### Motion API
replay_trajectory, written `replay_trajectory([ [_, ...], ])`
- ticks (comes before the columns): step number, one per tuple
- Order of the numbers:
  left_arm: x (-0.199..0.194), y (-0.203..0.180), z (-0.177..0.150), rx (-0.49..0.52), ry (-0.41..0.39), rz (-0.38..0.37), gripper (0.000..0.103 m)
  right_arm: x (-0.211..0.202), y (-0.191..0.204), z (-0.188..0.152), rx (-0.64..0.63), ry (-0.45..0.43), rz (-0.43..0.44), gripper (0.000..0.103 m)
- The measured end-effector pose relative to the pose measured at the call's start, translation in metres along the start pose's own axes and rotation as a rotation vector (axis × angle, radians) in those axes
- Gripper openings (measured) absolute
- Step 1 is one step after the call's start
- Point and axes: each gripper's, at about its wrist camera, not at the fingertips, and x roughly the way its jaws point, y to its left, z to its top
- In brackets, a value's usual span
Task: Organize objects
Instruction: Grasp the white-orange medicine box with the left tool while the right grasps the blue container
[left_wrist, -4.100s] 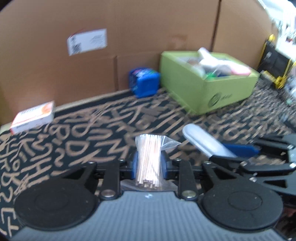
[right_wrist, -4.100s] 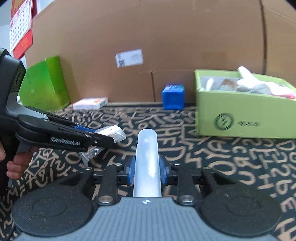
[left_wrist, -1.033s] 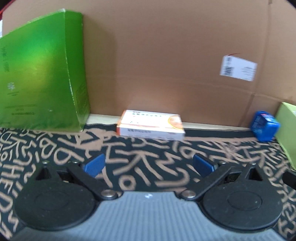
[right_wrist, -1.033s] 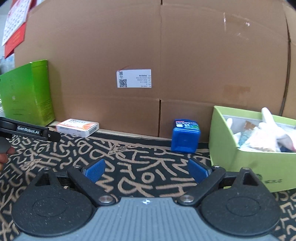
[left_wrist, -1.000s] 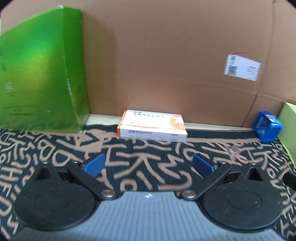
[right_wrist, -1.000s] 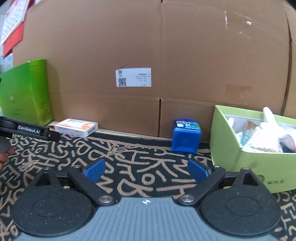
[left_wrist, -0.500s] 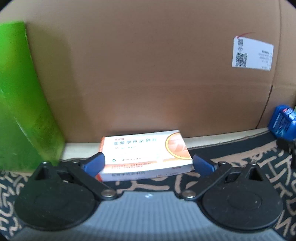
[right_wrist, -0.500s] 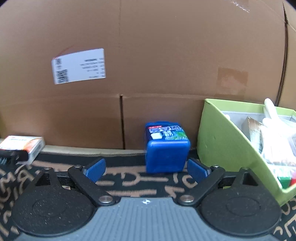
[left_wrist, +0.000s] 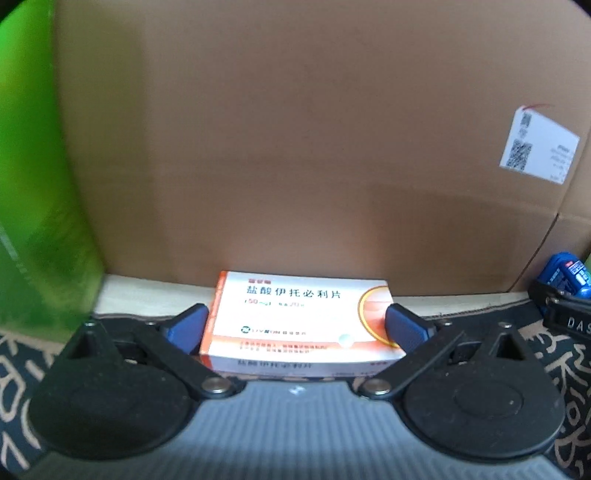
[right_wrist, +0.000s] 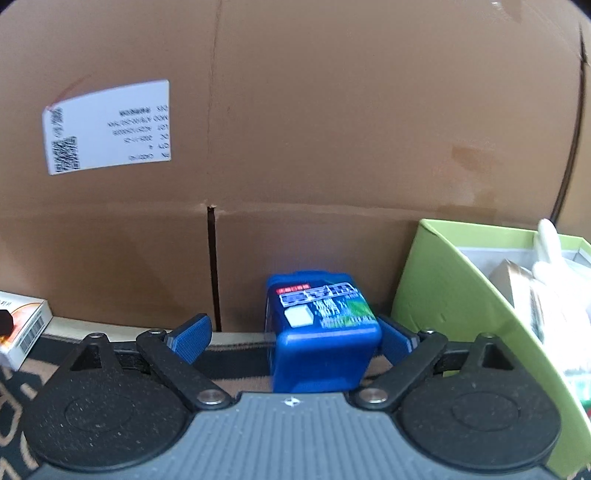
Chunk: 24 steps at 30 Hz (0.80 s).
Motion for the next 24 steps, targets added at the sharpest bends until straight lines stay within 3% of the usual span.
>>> replay_trajectory([
  [1, 0.002, -0.001, 0.001, -0.014, -0.001, 0.001, 0.103, 0.002, -0.001, 0.0, 0.004, 0.009, -0.002, 0.091],
  [4, 0.007, 0.001, 0.002, -0.05, 0.016, -0.042, 0.103, 0.001, -0.016, -0.002, 0.066, 0.026, 0.059, 0.062],
  [6, 0.007, -0.001, -0.003, -0.042, 0.023, -0.115, 0.103, -0.006, -0.02, -0.007, 0.063, 0.022, 0.113, 0.061],
  [13, -0.02, -0.026, -0.026, 0.038, 0.028, -0.219, 0.101, -0.049, -0.007, -0.029, -0.075, -0.013, 0.276, 0.06],
  [15, -0.033, -0.035, -0.035, 0.077, 0.025, -0.248, 0.101, -0.06, -0.008, -0.035, -0.1, -0.017, 0.297, 0.06],
  [19, -0.061, -0.036, -0.059, 0.138, 0.034, -0.373, 0.101, -0.083, -0.027, -0.048, -0.066, 0.001, 0.314, 0.06],
  [24, -0.074, -0.036, -0.043, 0.255, -0.11, -0.297, 0.103, -0.112, -0.054, -0.069, -0.042, 0.001, 0.336, 0.06],
])
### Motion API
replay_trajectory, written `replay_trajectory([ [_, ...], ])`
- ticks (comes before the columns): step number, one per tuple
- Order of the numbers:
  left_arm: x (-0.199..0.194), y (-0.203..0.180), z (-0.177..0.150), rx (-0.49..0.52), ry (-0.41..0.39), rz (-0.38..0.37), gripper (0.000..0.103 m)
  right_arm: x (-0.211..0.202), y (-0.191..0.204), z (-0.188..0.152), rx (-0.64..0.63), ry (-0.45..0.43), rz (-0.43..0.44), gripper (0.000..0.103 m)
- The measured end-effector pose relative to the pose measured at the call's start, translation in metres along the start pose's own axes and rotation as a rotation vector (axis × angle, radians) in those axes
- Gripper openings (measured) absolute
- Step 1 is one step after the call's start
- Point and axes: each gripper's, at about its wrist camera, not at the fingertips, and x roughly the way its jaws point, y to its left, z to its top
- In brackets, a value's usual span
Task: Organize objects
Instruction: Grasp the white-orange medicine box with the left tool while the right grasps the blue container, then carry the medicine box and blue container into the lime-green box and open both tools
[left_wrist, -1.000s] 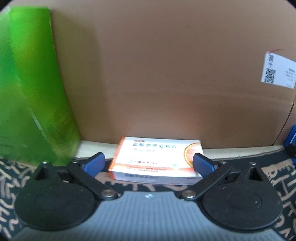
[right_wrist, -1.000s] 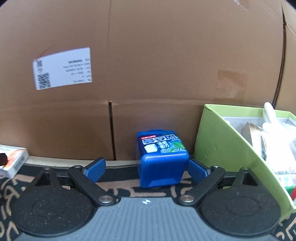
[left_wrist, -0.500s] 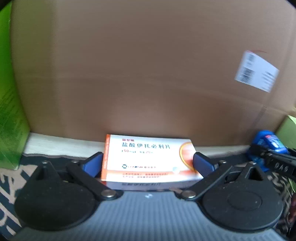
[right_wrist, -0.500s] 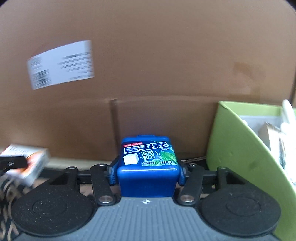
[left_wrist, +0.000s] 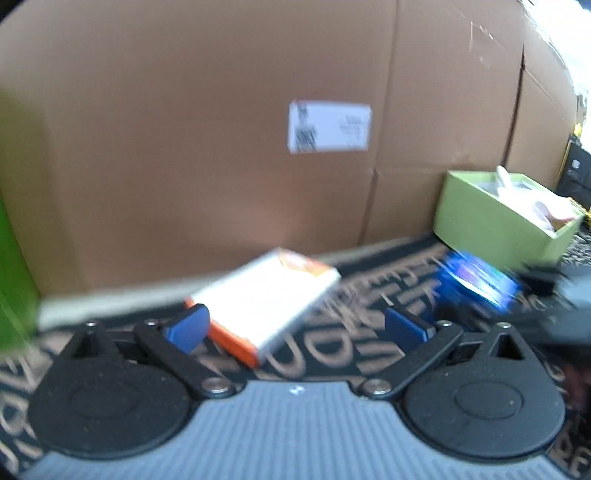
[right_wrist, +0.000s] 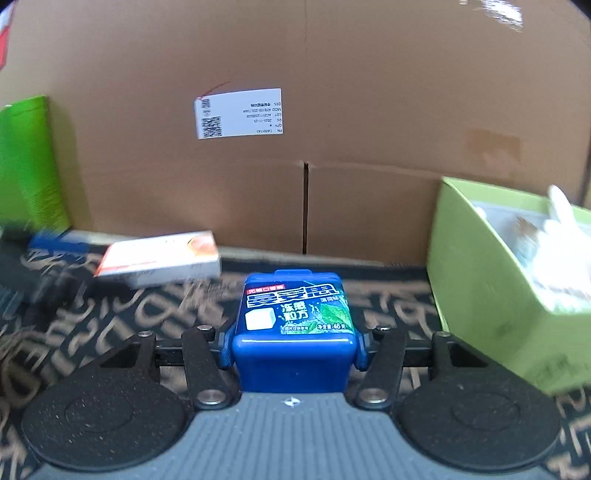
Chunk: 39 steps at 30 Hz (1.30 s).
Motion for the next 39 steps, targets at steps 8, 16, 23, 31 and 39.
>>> replay_trajectory([
  [8, 0.065, 0.023, 0.026, 0.023, 0.128, -0.001, 0.103, -0.01, -0.008, -0.007, 0.061, -0.009, 0.003, 0.06],
  [16, 0.045, -0.021, 0.003, 0.109, 0.182, -0.035, 0.066, -0.017, -0.016, -0.009, 0.101, -0.012, 0.017, 0.06],
  [23, 0.064, -0.036, 0.015, 0.021, 0.184, 0.024, 0.089, -0.019, -0.02, -0.01, 0.127, -0.016, 0.002, 0.06],
  [31, 0.067, -0.053, 0.016, 0.042, 0.211, 0.072, 0.066, -0.026, -0.023, -0.011, 0.145, -0.017, 0.03, 0.06],
  [39, 0.023, -0.066, 0.032, -0.026, 0.165, 0.026, 0.066, -0.066, -0.029, -0.011, 0.151, -0.123, 0.067, 0.06],
])
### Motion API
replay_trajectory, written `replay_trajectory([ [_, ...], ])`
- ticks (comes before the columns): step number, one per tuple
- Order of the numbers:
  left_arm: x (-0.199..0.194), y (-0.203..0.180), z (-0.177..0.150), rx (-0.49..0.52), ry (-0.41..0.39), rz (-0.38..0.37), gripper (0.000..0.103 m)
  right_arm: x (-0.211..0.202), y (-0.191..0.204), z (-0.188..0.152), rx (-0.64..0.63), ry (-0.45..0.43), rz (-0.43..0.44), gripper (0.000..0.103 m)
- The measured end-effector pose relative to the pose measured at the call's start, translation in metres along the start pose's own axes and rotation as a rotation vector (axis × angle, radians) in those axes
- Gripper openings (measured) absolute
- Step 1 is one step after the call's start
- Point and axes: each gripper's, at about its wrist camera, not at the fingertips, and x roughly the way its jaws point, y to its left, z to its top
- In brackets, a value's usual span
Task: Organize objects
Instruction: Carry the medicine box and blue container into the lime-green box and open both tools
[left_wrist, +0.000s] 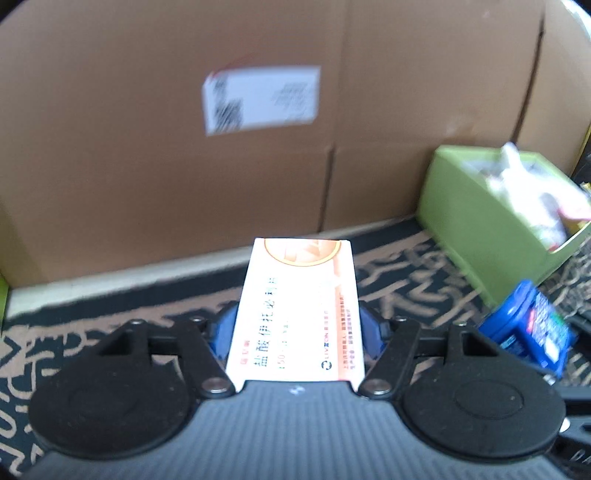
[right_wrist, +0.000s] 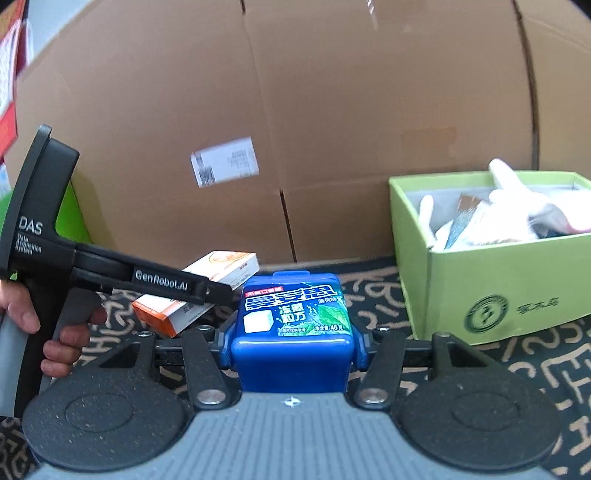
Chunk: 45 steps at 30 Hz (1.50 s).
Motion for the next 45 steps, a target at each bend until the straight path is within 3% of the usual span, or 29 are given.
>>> replay_trajectory([
  [5, -0.042, -0.031, 0.02, 0.024, -0.087, -0.072, 0.066, -0.034, -0.017, 0.011, 0.017, -0.076, 0.025, 0.06],
  [12, -0.066, -0.094, 0.052, 0.075, -0.184, -0.182, 0.066, -0.071, -0.063, 0.038, -0.01, -0.202, -0.104, 0.06],
  [17, -0.05, -0.13, 0.072, 0.055, -0.214, -0.229, 0.066, -0.069, -0.1, 0.06, -0.062, -0.257, -0.249, 0.06],
  [20, -0.028, -0.153, 0.077, 0.05, -0.236, -0.215, 0.066, -0.047, -0.119, 0.069, -0.116, -0.26, -0.33, 0.06],
  [24, 0.0, -0.168, 0.081, 0.018, -0.235, -0.227, 0.066, -0.017, -0.139, 0.075, -0.151, -0.251, -0.346, 0.06],
  [27, 0.026, -0.176, 0.08, 0.012, -0.224, -0.21, 0.066, 0.009, -0.147, 0.072, -0.165, -0.186, -0.322, 0.06],
  [29, 0.039, -0.174, 0.077, 0.018, -0.205, -0.23, 0.078, 0.018, -0.149, 0.065, -0.181, -0.148, -0.316, 0.061],
  [30, 0.042, -0.172, 0.073, 0.012, -0.204, -0.219, 0.092, 0.018, -0.148, 0.062, -0.195, -0.153, -0.331, 0.063],
  [31, 0.042, -0.169, 0.068, 0.002, -0.22, -0.2, 0.101, 0.016, -0.147, 0.058, -0.206, -0.169, -0.352, 0.074],
  [32, 0.041, -0.167, 0.064, 0.0, -0.239, -0.188, 0.103, 0.012, -0.145, 0.054, -0.211, -0.195, -0.37, 0.083],
  [37, 0.037, -0.159, 0.055, 0.019, -0.249, -0.157, 0.103, -0.017, -0.141, 0.047, -0.17, -0.27, -0.373, 0.084],
  [39, 0.034, -0.157, 0.052, 0.008, -0.254, -0.15, 0.103, -0.026, -0.142, 0.046, -0.148, -0.273, -0.356, 0.072],
  [41, 0.033, -0.16, 0.053, -0.003, -0.253, -0.142, 0.103, -0.02, -0.143, 0.05, -0.14, -0.231, -0.346, 0.043],
  [45, 0.031, -0.163, 0.052, 0.017, -0.224, -0.12, 0.103, -0.005, -0.139, 0.054, -0.162, -0.203, -0.36, 0.037],
])
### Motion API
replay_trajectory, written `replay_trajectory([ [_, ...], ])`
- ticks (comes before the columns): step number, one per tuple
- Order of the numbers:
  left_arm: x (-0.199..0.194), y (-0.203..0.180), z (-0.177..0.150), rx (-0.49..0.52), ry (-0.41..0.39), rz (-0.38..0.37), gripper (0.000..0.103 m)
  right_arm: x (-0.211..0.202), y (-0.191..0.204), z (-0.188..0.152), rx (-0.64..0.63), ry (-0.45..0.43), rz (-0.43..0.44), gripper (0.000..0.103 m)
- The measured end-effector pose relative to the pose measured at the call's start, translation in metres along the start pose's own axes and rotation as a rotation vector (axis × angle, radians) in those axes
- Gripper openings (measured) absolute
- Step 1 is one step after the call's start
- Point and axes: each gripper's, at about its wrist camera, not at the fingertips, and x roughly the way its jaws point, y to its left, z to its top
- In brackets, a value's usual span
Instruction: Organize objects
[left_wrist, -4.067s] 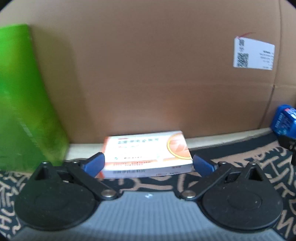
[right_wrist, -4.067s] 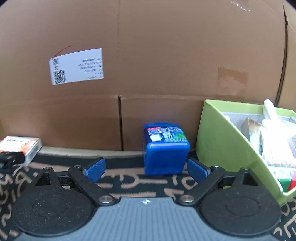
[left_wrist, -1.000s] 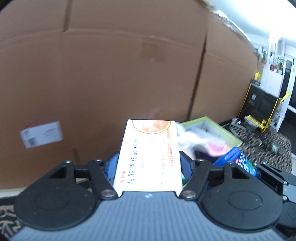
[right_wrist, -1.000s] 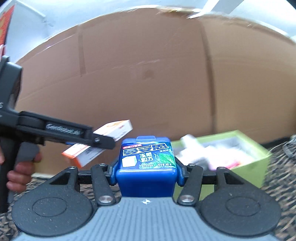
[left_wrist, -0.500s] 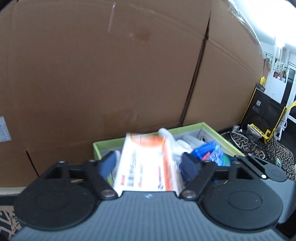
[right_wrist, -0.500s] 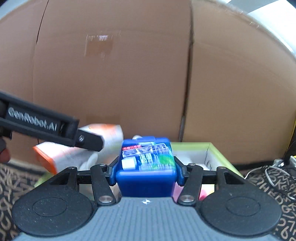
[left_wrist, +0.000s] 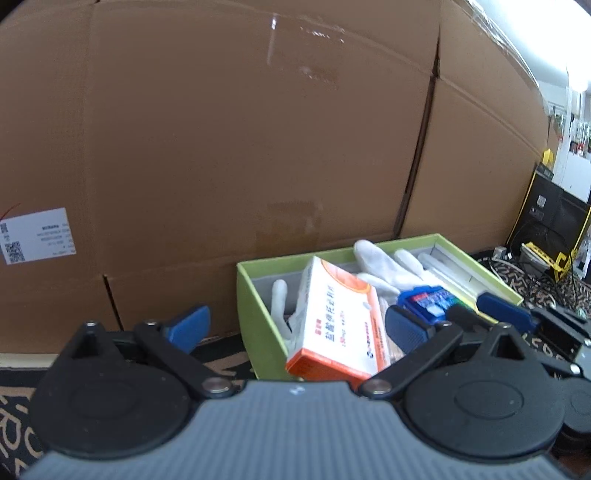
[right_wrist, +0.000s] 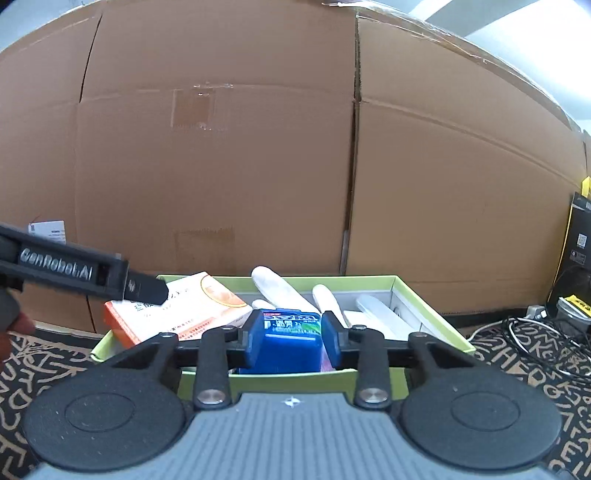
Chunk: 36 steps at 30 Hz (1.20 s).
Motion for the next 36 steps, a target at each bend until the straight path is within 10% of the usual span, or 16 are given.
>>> replay_trajectory([
  [3, -0.002, -0.005, -0.003, 0.013, 0.017, 0.014, 0.103, 0.0, -0.003, 0.004, -0.004, 0.019, 0.02, 0.044],
  [7, -0.03, -0.004, -0.006, 0.001, -0.009, 0.039, 0.103, -0.037, -0.011, 0.0, 0.014, -0.027, 0.03, 0.087],
  [10, -0.052, -0.011, -0.015, 0.007, 0.031, 0.129, 0.103, -0.066, -0.018, 0.0, 0.047, -0.013, 0.016, 0.1],
  [36, -0.148, -0.045, -0.083, 0.003, 0.103, 0.175, 0.103, -0.173, -0.014, -0.044, 0.093, 0.124, -0.106, 0.103],
])
